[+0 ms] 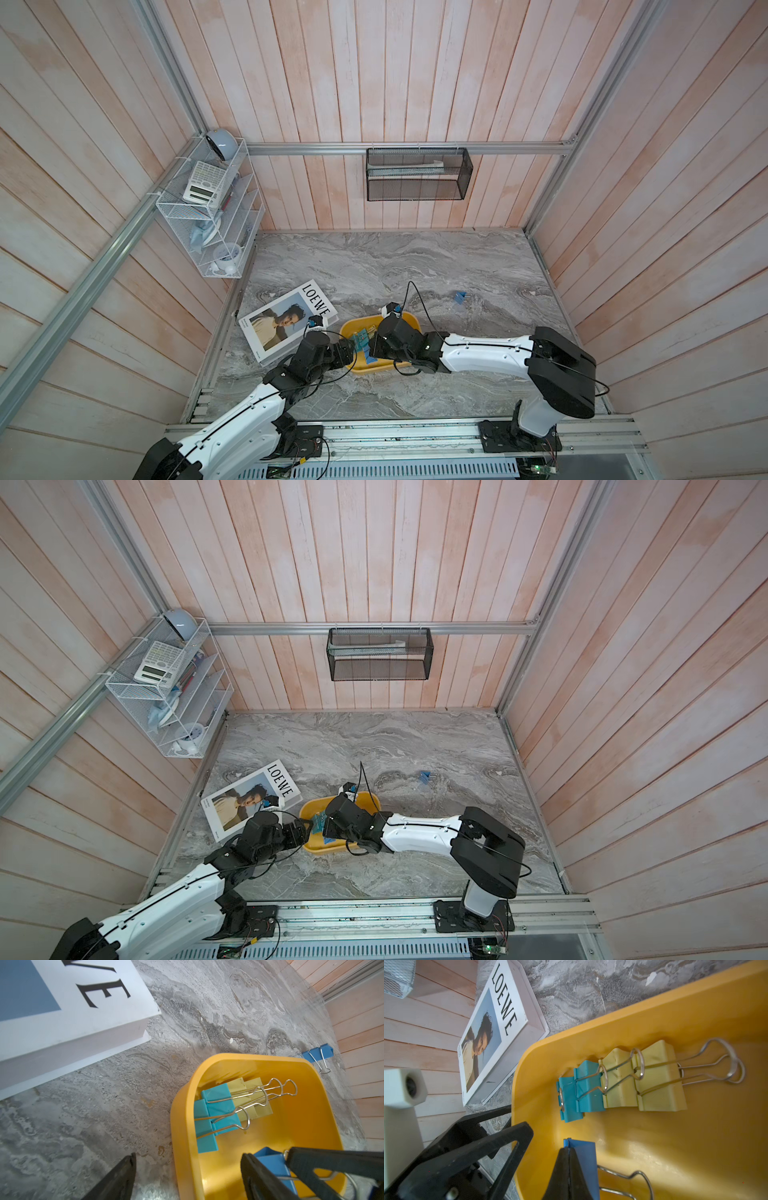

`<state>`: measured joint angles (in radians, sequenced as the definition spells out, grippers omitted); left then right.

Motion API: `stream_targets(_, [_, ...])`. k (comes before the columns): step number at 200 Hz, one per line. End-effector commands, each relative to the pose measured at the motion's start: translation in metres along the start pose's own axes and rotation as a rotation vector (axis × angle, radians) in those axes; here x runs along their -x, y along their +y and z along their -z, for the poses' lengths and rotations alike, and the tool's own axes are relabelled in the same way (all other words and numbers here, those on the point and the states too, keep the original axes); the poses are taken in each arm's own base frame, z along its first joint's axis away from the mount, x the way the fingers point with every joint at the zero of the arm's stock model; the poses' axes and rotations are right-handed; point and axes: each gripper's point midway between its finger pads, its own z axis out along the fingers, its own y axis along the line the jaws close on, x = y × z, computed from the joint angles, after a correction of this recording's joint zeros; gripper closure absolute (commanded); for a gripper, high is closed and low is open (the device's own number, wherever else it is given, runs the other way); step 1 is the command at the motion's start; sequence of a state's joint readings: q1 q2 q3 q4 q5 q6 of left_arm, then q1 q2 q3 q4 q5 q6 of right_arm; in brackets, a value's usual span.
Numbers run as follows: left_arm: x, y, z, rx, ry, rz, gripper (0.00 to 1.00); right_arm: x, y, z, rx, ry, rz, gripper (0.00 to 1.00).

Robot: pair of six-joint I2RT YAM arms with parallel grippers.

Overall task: Put the binder clips in the storage box
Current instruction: Place the binder clip in the storage box.

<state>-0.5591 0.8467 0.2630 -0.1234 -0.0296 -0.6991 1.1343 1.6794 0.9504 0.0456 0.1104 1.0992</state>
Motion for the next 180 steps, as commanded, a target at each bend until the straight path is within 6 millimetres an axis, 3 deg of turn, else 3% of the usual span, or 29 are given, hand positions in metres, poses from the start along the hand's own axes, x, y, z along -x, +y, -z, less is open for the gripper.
stream_targets(1, [-0.004,0.001,0.0,-0.009,0.004,-0.012,0.15,0.003,0.006,-0.008,0.009,-0.032,-0.027,1.0])
stream_targets(69, [-0.003,0.001,0.001,-0.01,0.003,-0.012,0.15,-0.01,0.008,-0.025,0.018,-0.002,-0.063,1.0])
stream_targets(86, [-0.004,0.002,0.0,-0.008,0.003,-0.012,0.15,-0.009,0.007,-0.022,0.02,-0.003,-0.062,0.88])
stream_targets(103, [-0.004,0.002,0.0,-0.009,0.005,-0.012,0.15,-0.003,0.005,-0.011,0.004,-0.022,-0.037,0.74])
stream_targets(119, [-0.003,0.001,0.0,-0.01,0.003,-0.012,0.15,0.001,0.003,-0.001,0.01,-0.025,-0.024,0.66])
stream_targets(150, [-0.003,0.002,0.0,-0.008,0.001,-0.012,0.15,0.014,0.003,0.027,0.023,-0.053,0.021,0.64])
stream_targets(180, [-0.004,0.002,0.0,-0.006,0.003,-0.012,0.14,0.032,0.003,0.073,0.002,-0.102,0.147,0.64])
